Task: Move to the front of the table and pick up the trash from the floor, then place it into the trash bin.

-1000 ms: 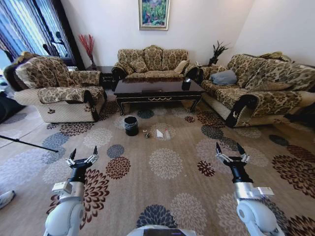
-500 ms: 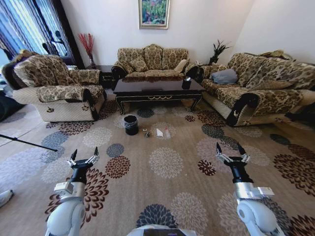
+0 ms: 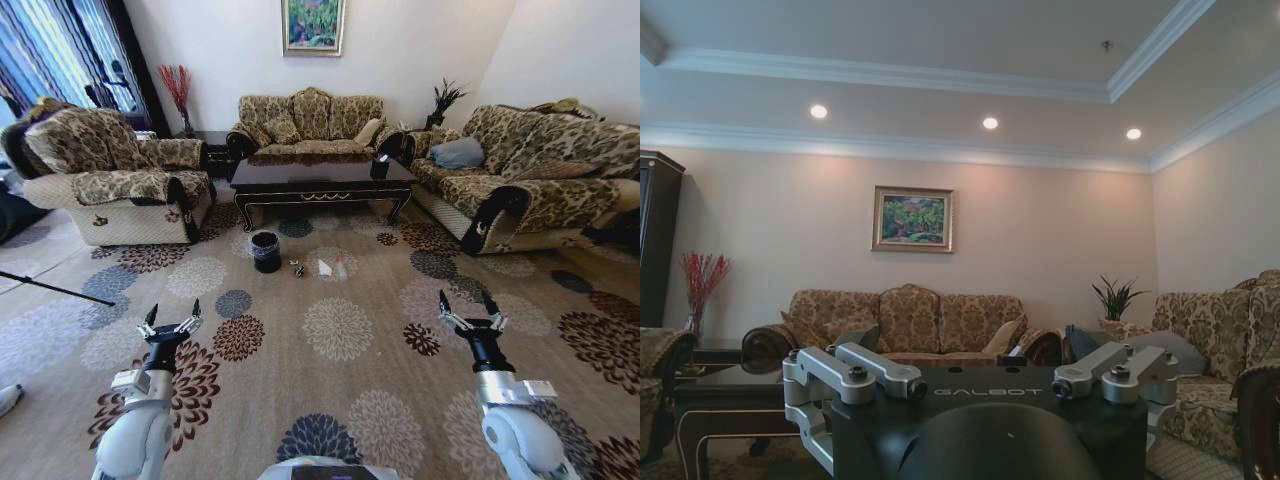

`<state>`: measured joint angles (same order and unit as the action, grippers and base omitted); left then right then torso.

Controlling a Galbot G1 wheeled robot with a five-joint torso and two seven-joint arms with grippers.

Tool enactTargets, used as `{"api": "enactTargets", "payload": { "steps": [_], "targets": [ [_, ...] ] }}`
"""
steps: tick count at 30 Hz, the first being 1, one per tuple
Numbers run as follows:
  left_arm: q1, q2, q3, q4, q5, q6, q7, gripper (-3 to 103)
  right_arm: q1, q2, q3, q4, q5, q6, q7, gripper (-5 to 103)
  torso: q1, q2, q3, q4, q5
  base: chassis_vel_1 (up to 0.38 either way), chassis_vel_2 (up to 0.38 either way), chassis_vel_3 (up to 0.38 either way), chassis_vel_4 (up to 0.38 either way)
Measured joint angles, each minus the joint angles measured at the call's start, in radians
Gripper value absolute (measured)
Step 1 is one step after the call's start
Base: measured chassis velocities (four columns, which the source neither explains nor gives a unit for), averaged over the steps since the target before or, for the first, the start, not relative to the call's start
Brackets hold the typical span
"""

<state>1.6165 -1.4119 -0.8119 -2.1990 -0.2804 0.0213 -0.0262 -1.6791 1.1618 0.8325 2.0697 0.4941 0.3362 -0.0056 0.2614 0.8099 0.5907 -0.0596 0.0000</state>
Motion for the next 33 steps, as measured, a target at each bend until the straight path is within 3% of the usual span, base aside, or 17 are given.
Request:
{"api": "enactTargets", "payload": {
  "steps": [7,15,33],
  "targets": [
    [0.001,0.0,-0.003,-0.009,-0.002,0.0,0.001,100,0.004,-0.002,-0.002,-0.007,-0.001,0.001,0.0,100,-0.01,-0.024,-0.014,0.0,0.0,0.0,0.0,0.0,0.0],
    [-0.013,0.016,-0.042,-0.096,-0.065,0.026,-0.004,100,0.006,-0.001,-0.006,-0.016,-0.008,0.004,-0.001,100,-0.026,-0.06,-0.035,-0.0001,0.0001,0.0,0.0,0.0,0.0],
    [-0.006,0.0,-0.033,-0.1,-0.049,0.02,-0.004,100,0.005,0.007,-0.004,-0.006,-0.01,0.012,-0.003,100,-0.054,-0.129,-0.075,0.0,0.0,0.0,0.0,0.0,0.0]
  ]
}}
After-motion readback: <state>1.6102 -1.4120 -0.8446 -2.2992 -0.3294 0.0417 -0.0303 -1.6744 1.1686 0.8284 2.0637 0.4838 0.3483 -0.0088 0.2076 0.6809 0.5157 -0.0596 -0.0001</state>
